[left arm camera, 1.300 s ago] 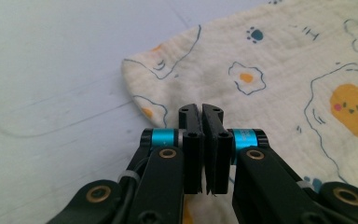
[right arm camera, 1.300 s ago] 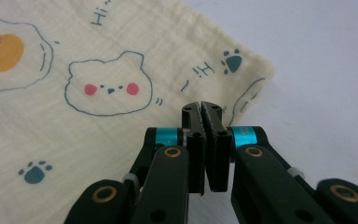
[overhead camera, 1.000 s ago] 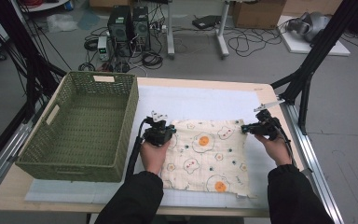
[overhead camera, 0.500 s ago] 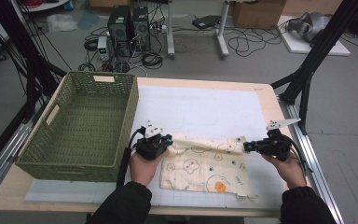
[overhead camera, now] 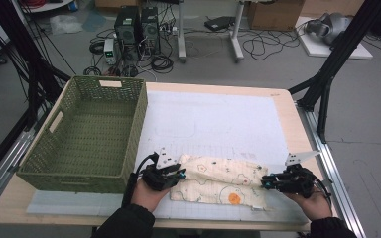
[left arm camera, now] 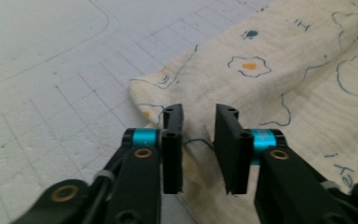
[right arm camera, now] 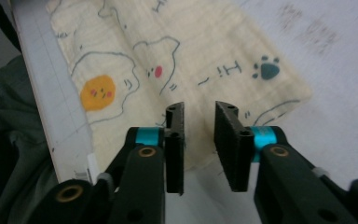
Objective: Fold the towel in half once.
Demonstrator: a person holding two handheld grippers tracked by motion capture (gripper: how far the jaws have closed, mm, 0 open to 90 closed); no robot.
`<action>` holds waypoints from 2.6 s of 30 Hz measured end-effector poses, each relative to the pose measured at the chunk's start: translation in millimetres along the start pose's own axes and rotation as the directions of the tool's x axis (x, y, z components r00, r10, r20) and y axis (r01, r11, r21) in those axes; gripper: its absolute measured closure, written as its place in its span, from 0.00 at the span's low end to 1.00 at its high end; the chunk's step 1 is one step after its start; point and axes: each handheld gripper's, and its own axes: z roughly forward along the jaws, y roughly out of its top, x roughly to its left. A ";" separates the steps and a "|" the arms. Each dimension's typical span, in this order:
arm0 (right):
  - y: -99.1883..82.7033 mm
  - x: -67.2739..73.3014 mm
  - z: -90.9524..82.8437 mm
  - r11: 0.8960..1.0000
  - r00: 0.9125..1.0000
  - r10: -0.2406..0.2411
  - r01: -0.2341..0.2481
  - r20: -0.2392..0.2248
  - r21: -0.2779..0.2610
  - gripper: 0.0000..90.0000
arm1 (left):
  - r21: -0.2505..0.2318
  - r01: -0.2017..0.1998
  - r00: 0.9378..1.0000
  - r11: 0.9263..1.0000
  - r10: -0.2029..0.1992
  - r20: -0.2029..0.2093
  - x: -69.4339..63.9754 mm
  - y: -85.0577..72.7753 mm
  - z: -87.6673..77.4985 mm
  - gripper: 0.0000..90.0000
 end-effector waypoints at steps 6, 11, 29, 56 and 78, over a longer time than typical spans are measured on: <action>19.8 0.0 -11.3 0.999 0.998 -0.019 0.022 0.063 -0.050 0.66 | -0.040 0.018 1.000 0.999 -0.019 -0.011 4.9 13.2 -2.2 0.70; 35.2 -13.0 6.6 0.999 0.996 -0.011 0.014 0.092 -0.032 0.61 | -0.012 0.070 0.997 0.998 -0.070 -0.018 15.5 22.3 16.8 0.76; 38.2 -12.5 31.1 0.998 0.998 -0.053 0.052 0.040 0.030 0.99 | 0.018 0.128 0.992 0.992 -0.127 -0.019 29.5 18.5 38.8 0.99; 39.8 -8.0 25.2 0.997 0.986 -0.080 0.079 0.144 0.014 0.98 | -0.116 0.139 0.990 0.984 -0.140 -0.007 26.0 29.9 8.9 1.00; 21.1 47.3 -16.9 0.983 0.985 -0.170 0.169 -0.012 -0.078 0.77 | -0.075 0.005 0.998 0.997 -0.001 0.059 -19.0 11.2 -29.0 0.81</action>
